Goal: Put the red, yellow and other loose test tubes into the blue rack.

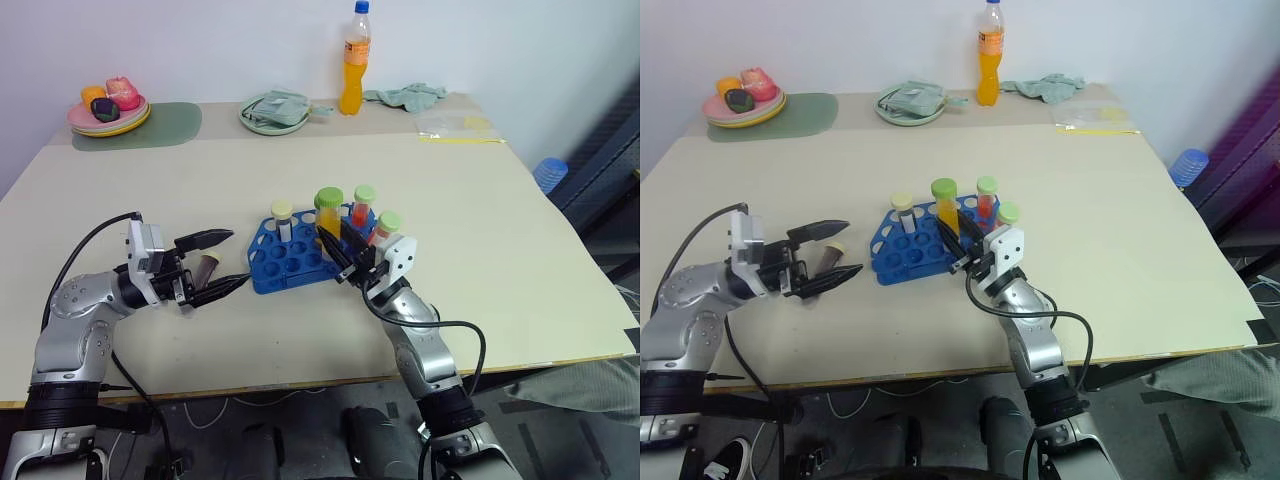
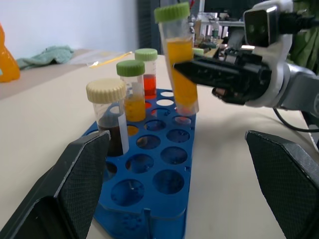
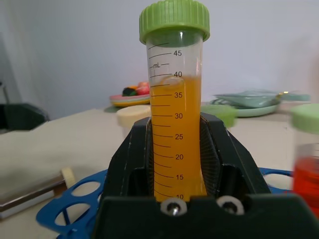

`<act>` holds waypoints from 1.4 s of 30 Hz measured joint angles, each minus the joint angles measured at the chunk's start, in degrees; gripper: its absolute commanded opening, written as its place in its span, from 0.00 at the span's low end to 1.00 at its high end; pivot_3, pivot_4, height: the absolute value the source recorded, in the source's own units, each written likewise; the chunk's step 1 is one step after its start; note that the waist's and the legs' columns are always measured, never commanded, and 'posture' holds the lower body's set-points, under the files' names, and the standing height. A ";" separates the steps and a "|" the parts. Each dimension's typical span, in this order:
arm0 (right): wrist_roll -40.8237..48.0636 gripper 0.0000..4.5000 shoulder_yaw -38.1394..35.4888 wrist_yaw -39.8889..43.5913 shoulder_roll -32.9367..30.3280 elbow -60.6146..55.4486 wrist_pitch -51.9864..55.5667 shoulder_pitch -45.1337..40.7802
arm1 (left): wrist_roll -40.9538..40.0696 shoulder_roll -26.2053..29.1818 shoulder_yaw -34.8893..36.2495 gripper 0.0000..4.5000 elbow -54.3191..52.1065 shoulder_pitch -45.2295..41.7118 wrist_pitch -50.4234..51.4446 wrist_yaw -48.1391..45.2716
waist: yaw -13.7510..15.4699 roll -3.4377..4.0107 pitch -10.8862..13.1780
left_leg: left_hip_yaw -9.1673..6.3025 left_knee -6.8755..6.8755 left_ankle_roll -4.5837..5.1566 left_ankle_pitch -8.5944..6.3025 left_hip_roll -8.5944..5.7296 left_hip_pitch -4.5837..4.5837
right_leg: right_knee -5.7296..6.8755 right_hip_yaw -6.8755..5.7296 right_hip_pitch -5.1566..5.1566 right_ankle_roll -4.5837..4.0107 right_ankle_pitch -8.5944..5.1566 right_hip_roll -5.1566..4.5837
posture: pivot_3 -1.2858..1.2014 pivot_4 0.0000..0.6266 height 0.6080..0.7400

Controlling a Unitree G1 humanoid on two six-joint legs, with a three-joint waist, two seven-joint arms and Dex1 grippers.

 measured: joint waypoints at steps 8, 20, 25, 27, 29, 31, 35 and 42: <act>-2.01 0.17 -0.32 -0.12 -0.05 3.33 -2.85 -0.22 | 0.01 -0.02 0.09 1.00 -0.01 1.09 -0.13 0.04 | -0.02 0.00 0.00 | 0.00 0.00 0.00 0.00 0.00 0.01 | 0.02 0.00 0.00 0.00 0.00 0.00 | 0.52 0.24 1.00; -4.44 0.17 -0.81 -0.98 0.15 7.98 -7.04 -1.66 | 0.00 -0.07 0.09 1.00 -0.76 1.09 -0.24 0.84 | -0.04 -0.01 -0.01 | 0.00 0.00 0.00 0.00 0.00 0.02 | 0.05 0.00 0.01 0.00 0.01 0.00 | 0.52 0.24 1.00; -4.97 0.17 -0.95 -1.52 0.41 10.70 -8.45 -2.75 | -0.01 -0.15 0.08 1.00 -1.59 1.09 0.02 1.29 | -0.05 -0.01 -0.01 | 0.01 0.01 0.00 0.00 0.00 0.04 | 0.06 0.00 0.03 0.00 0.01 -0.01 | 0.52 0.24 1.00; -4.97 0.17 -0.93 -1.49 0.49 11.60 -8.45 -2.75 | -0.01 -0.15 0.08 1.00 -1.83 1.08 0.10 1.35 | -0.05 -0.01 -0.01 | 0.01 0.02 -0.01 0.01 0.00 0.04 | 0.06 0.00 0.03 0.00 0.01 -0.01 | 0.52 0.24 1.00; -4.91 0.17 -0.93 -1.30 0.71 11.79 -8.51 -2.75 | -0.01 -0.14 0.08 1.00 -2.08 1.07 0.16 1.43 | -0.05 -0.01 -0.01 | -0.01 0.02 -0.01 0.01 0.00 0.05 | 0.07 0.00 0.03 0.00 0.01 0.00 | 0.52 0.24 1.00; -4.37 0.40 -0.97 -0.66 0.79 11.80 -8.44 -2.74 | -0.03 -0.14 0.08 1.00 -2.20 0.94 0.42 1.80 | -0.10 -0.01 -0.01 | -0.01 0.02 -0.01 0.00 0.00 0.05 | 0.08 0.00 0.03 0.00 0.01 0.01 | 0.52 0.24 1.00; -3.69 0.83 -1.28 0.07 0.71 11.69 -8.31 -2.36 | -0.05 -0.14 0.08 1.00 -2.55 0.91 1.13 2.40 | -0.07 -0.01 -0.01 | -0.01 0.02 -0.01 0.00 0.00 0.05 | 0.08 0.00 0.03 0.01 0.01 0.00 | 0.52 0.24 1.00; -3.59 0.99 -1.17 2.03 -3.31 3.35 -5.57 1.24 | -0.10 -0.15 0.03 1.00 -3.76 0.90 1.86 2.97 | 0.07 -0.01 -0.01 | -0.01 0.03 -0.01 0.01 -0.02 0.04 | 0.07 0.00 0.05 0.01 0.01 -0.03 | 0.52 0.24 1.00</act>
